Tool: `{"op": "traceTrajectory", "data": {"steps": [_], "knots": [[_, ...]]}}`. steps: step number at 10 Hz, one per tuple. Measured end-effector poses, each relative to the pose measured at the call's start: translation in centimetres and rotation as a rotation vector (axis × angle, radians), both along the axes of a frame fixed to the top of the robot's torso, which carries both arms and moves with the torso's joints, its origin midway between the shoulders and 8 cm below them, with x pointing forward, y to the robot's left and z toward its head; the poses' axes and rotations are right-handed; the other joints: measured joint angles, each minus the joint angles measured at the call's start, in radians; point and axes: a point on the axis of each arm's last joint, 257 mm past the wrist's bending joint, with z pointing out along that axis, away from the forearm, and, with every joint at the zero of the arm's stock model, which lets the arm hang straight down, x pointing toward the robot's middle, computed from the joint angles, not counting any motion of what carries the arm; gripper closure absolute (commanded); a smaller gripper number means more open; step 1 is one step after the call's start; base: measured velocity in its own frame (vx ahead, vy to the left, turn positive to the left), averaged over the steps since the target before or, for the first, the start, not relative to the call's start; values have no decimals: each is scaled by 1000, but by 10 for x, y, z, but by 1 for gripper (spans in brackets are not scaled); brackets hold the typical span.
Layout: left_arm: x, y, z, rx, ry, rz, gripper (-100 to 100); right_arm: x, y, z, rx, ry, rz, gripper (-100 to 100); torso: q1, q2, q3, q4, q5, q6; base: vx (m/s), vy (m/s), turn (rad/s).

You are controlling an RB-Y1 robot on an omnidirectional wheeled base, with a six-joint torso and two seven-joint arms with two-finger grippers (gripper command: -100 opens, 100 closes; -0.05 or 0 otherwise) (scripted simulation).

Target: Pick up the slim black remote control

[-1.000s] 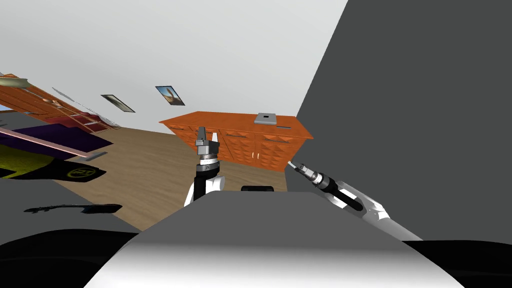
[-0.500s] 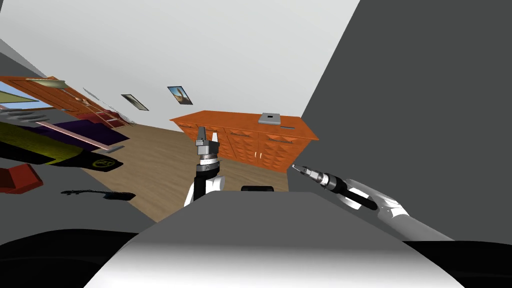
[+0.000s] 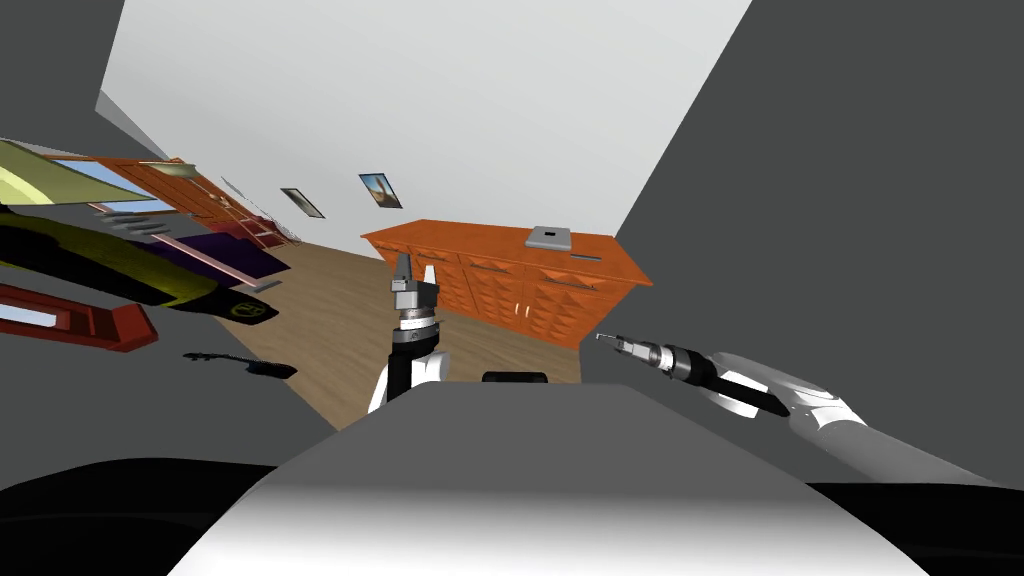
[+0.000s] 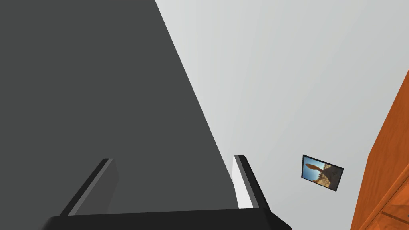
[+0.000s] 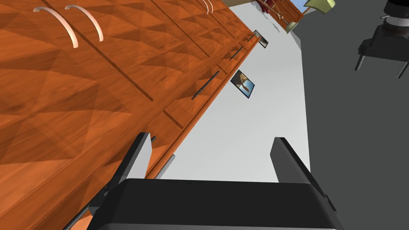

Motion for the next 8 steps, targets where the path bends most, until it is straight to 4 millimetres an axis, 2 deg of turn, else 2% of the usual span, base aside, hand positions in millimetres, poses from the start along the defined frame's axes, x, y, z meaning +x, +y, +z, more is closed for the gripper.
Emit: {"op": "traceTrajectory", "data": {"steps": [1,6,8], "knots": [[0,0,0,0,0,0,0,-1,-4,1,-25,6,10,-100,0,0,0,0,0,0,1,17,234],[0,0,0,0,0,0,0,-11,-57,-7,-215,61,55,-100,0,-1,-1,0,0,0,7,8,94],[0,0,0,0,0,0,0,-14,-74,-7,-278,78,74,-100,0,-2,-1,0,0,-1,18,11,194]]}}
